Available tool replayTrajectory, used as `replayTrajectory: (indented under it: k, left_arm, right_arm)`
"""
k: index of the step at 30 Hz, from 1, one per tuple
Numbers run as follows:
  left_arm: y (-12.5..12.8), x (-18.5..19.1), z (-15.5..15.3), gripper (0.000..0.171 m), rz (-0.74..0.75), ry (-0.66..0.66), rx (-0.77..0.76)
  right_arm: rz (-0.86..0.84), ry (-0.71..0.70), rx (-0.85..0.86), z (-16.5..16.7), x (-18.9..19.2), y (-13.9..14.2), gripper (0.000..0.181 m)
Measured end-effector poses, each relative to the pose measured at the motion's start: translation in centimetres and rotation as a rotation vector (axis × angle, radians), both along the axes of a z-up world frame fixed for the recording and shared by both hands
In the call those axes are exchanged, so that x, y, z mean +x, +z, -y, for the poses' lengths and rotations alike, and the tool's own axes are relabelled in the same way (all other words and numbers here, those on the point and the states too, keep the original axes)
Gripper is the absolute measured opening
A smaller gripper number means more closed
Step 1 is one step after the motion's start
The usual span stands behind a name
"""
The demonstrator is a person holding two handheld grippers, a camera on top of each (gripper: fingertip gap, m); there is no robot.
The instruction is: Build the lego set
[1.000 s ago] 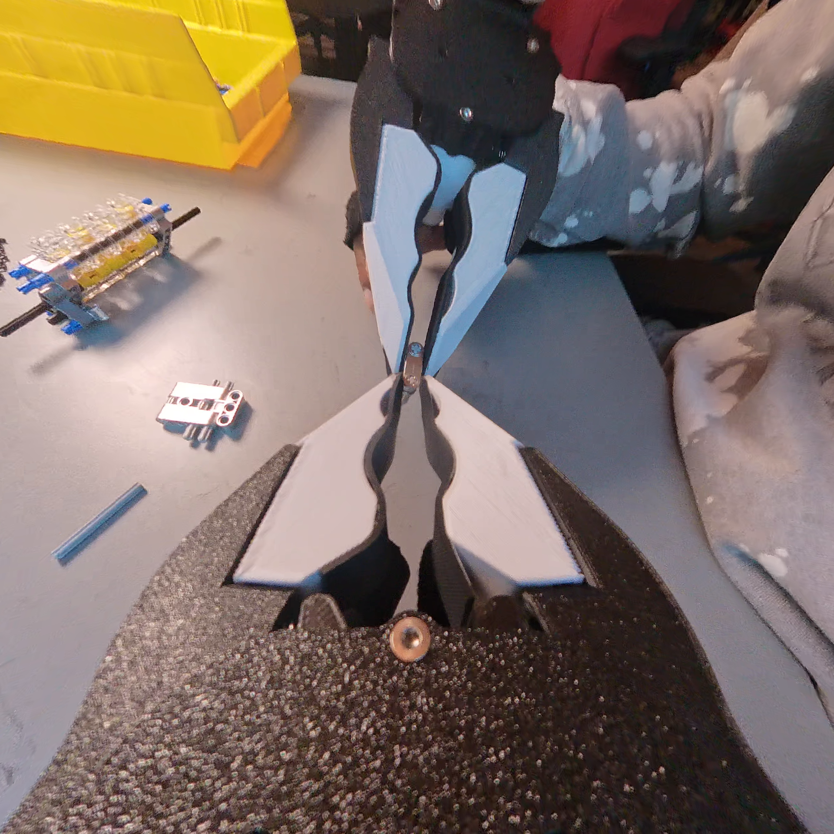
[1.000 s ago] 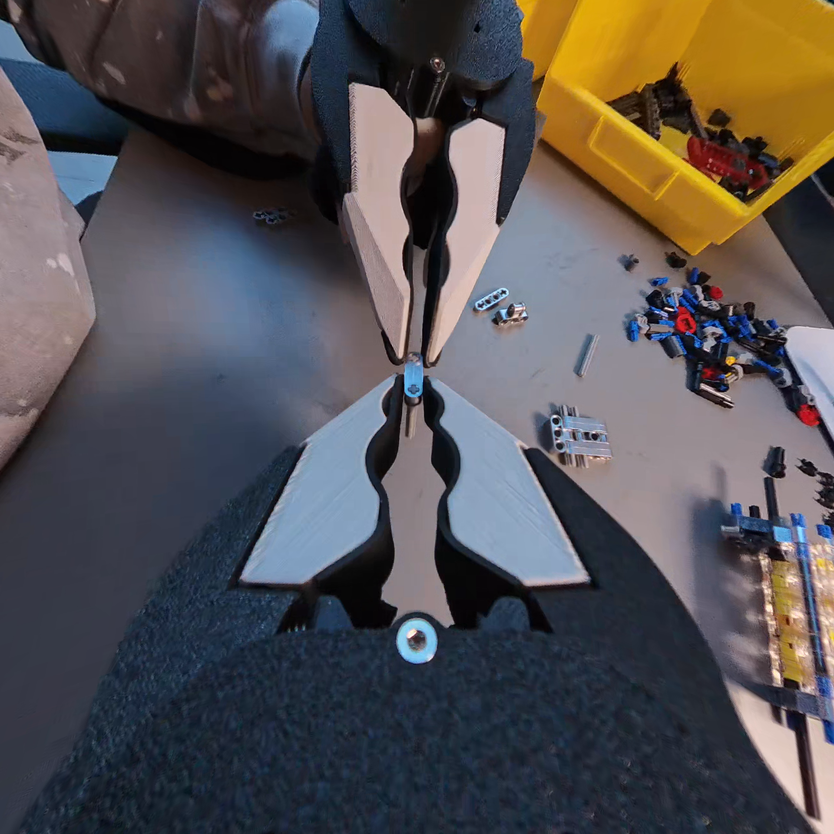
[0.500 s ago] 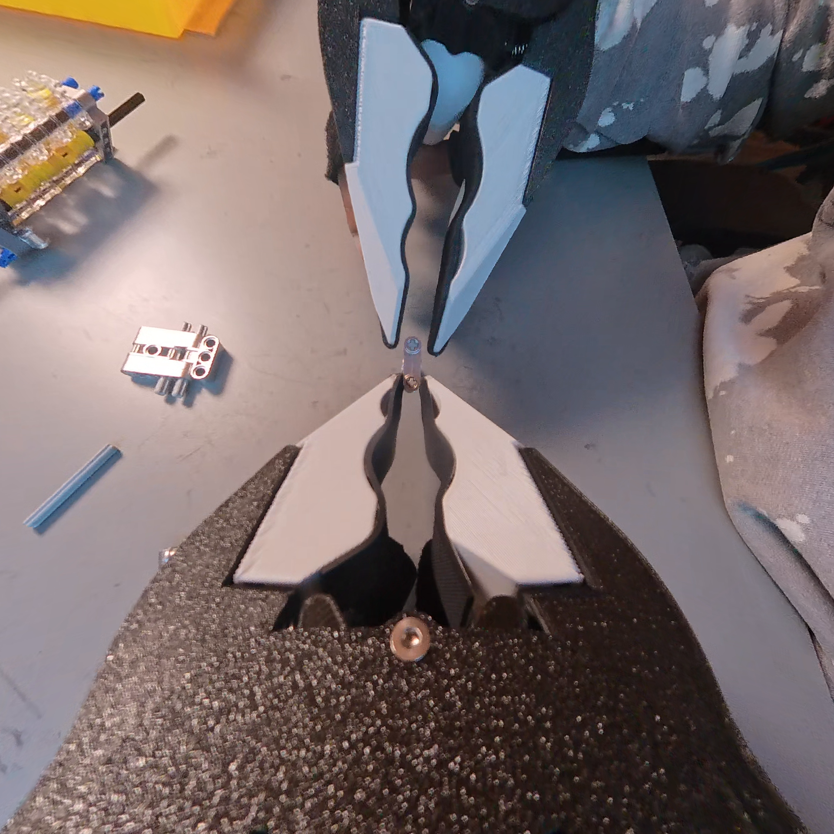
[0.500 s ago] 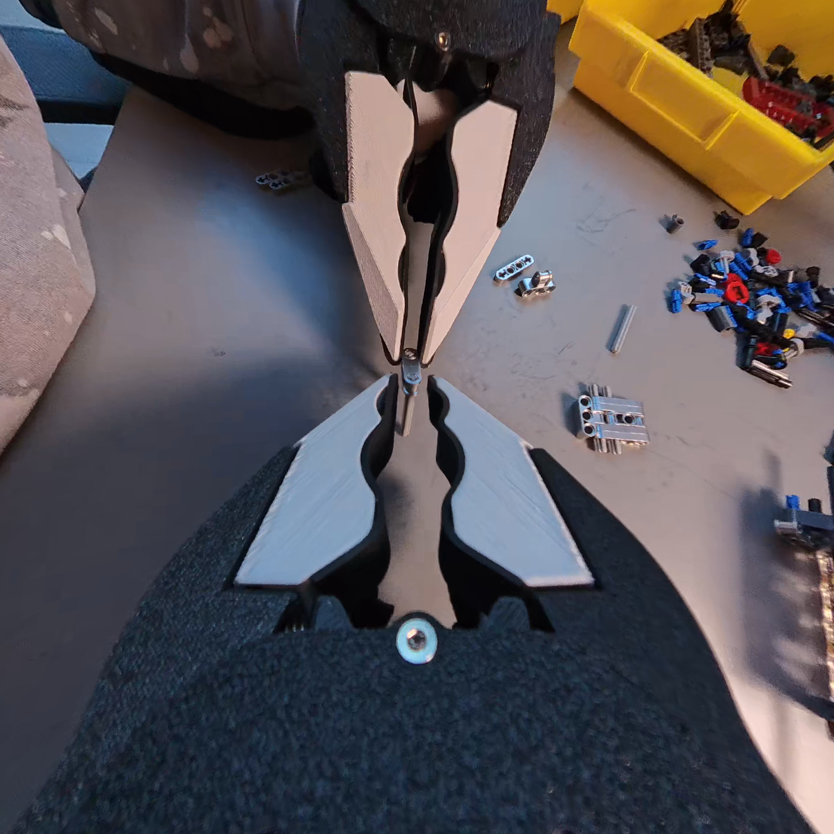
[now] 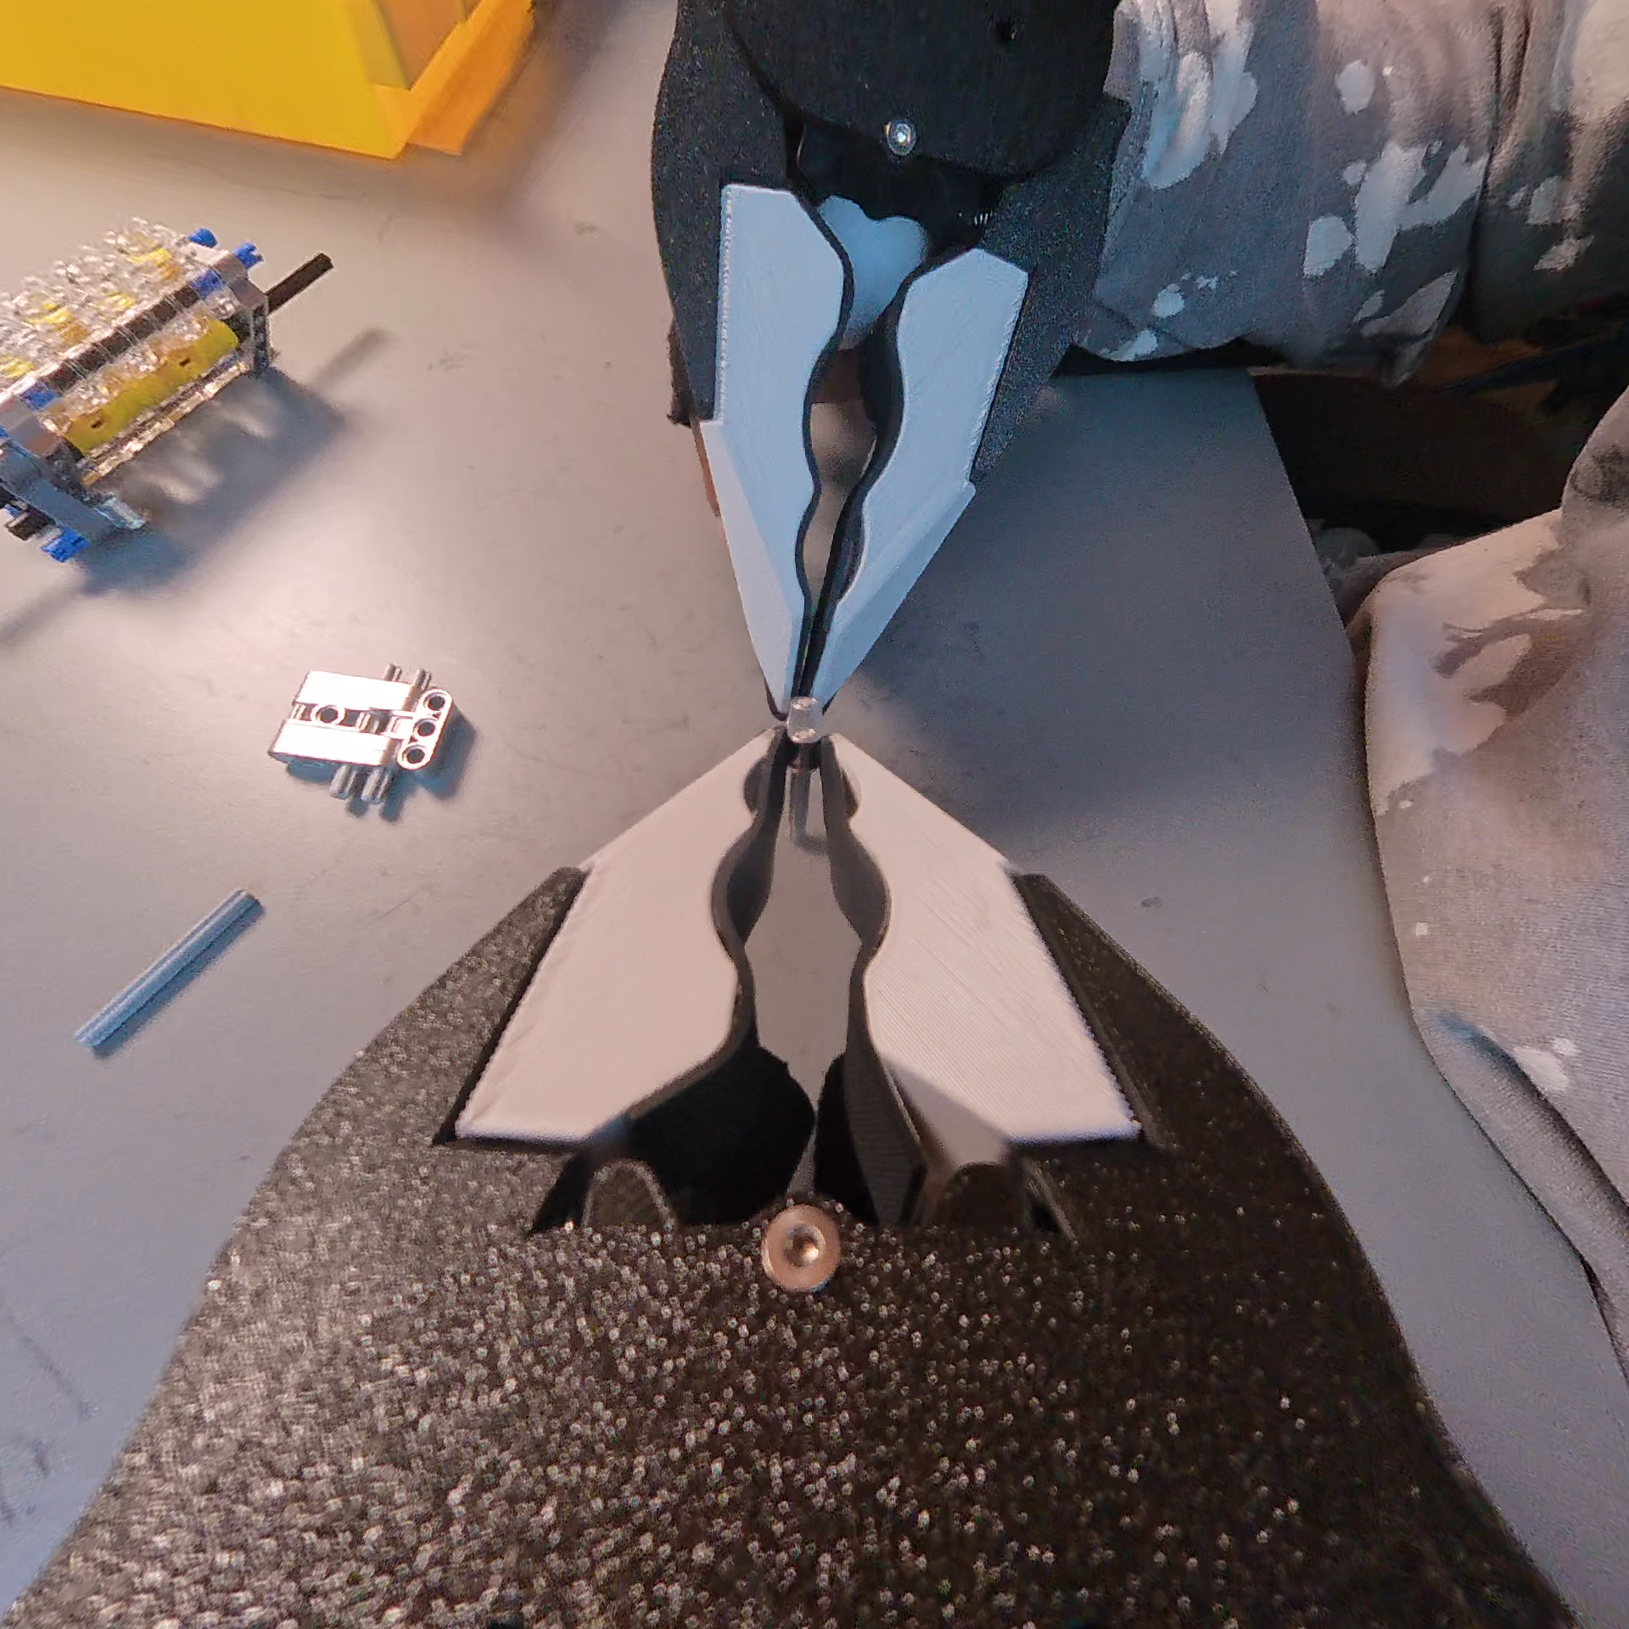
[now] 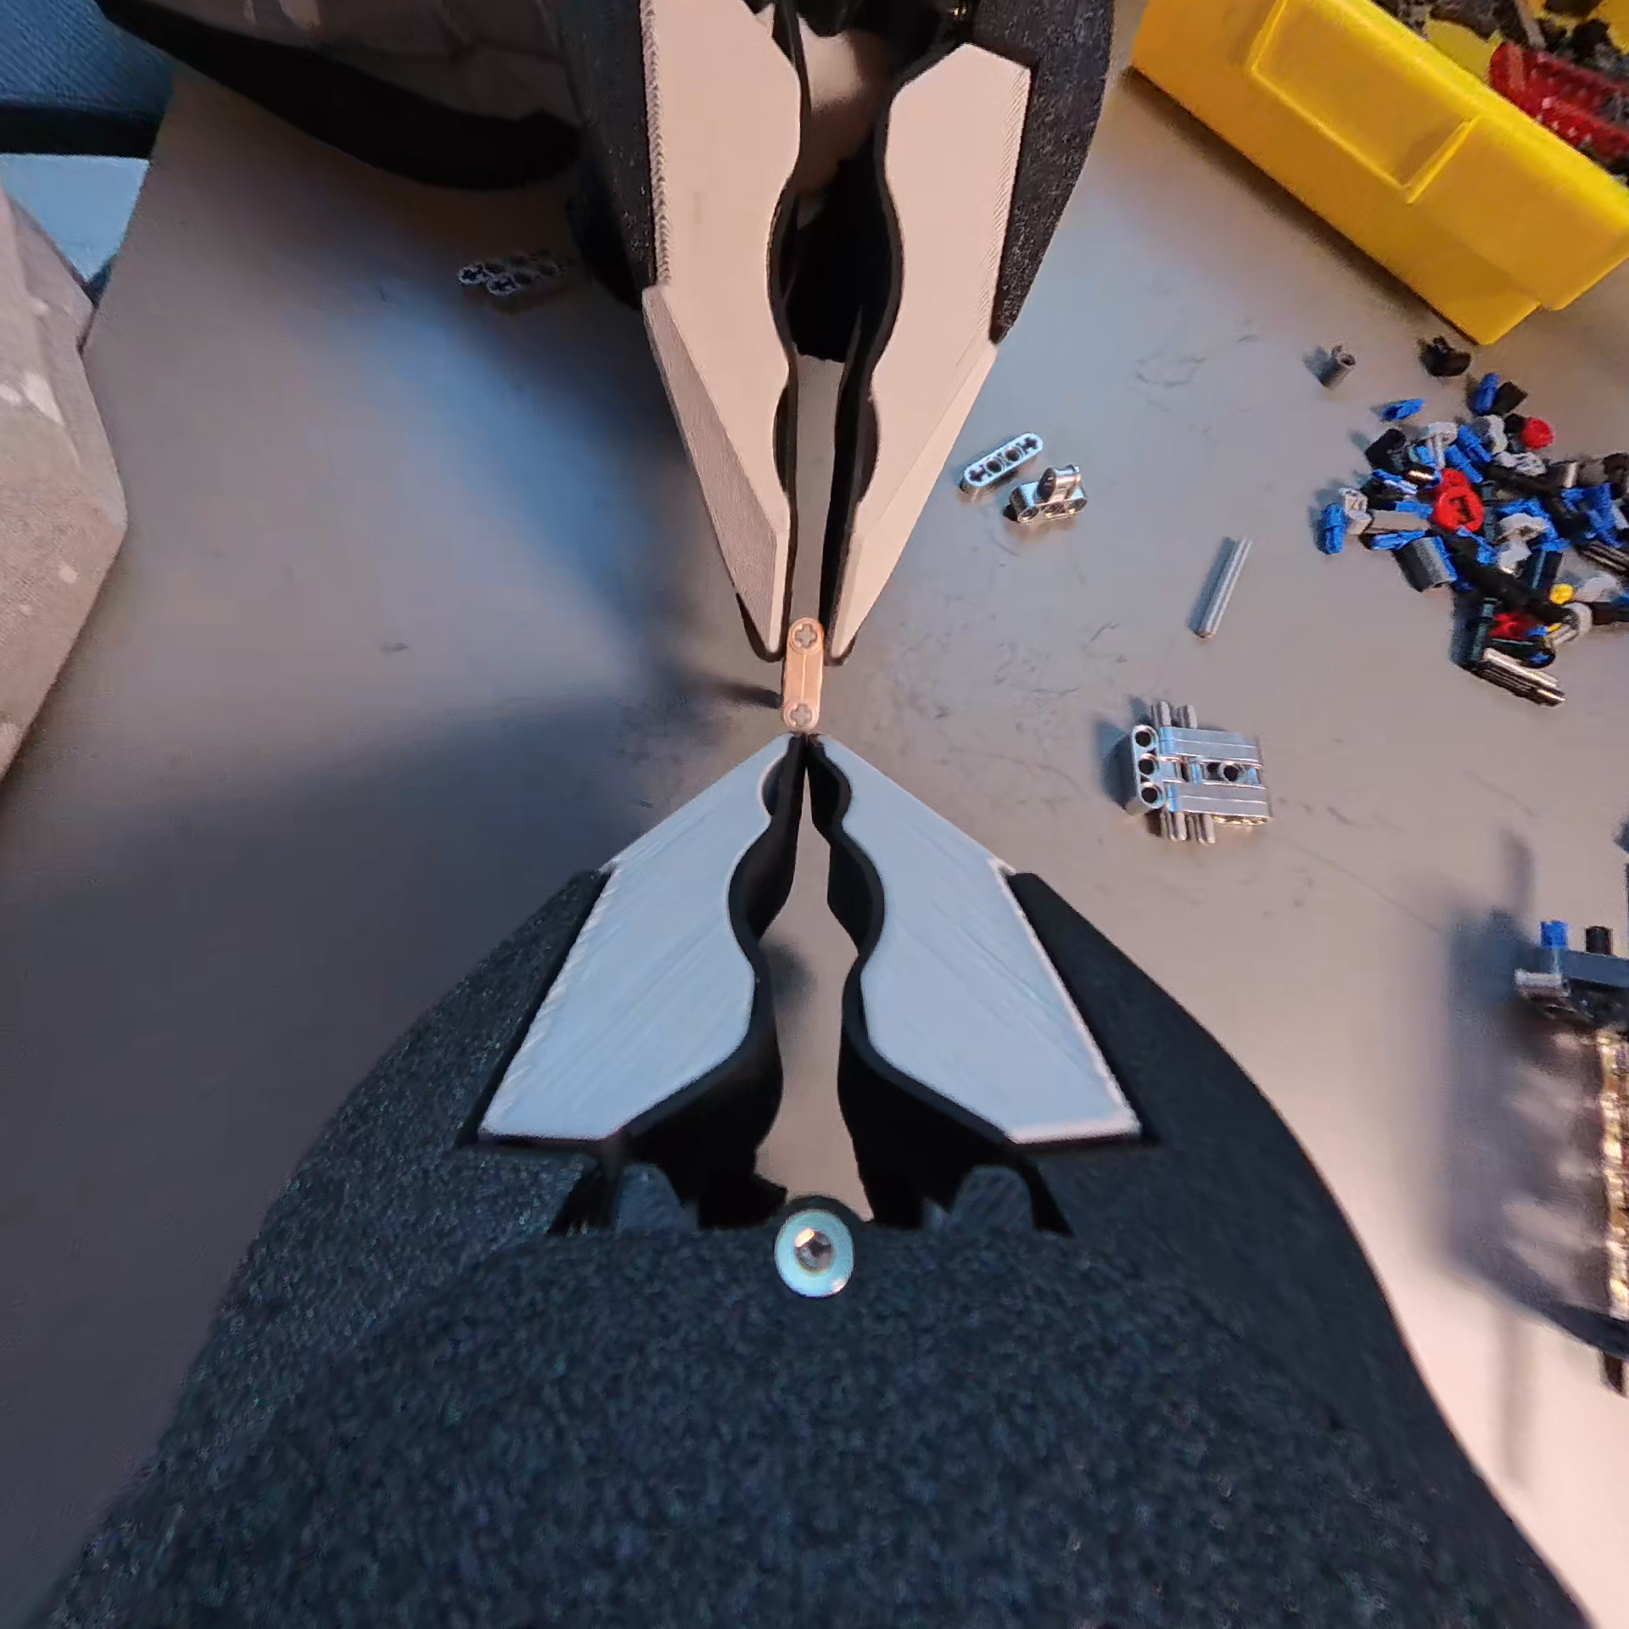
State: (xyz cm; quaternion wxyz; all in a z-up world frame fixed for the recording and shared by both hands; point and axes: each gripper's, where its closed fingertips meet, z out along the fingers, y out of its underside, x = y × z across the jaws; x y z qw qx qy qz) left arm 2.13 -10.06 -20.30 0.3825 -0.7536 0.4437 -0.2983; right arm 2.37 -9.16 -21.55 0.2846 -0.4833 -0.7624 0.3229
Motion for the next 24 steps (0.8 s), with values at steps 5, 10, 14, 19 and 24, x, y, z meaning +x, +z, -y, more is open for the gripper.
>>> replayTrajectory:
  k: [5,10,14,19,24]
  left_arm:
    - [0.1,-0.2,-0.1,0.005,0.004,0.007,0.008]
    - [1.0,0.1,-0.1,0.005,0.071,0.0,0.011]
    - [0.9,0.3,0.0,0.005,0.079,-0.011,0.004]
    - [0.1,0.5,0.3,0.005,0.034,-0.026,-0.002]
    - [0.0,0.2,0.4,0.005,0.002,-0.031,0.013]
  right_arm:
    - [-0.016,-0.01,-0.025,0.0,-0.1,0.4,0.001]
    - [-0.056,-0.011,-0.091,0.3,-0.4,1.2,0.017]
    - [-0.066,0.004,-0.097,0.6,-0.3,1.6,0.006]
    - [-0.012,0.014,-0.052,0.8,-0.1,0.8,0.005]
    - [0.009,-0.001,-0.011,0.8,-0.3,0.9,0.005]
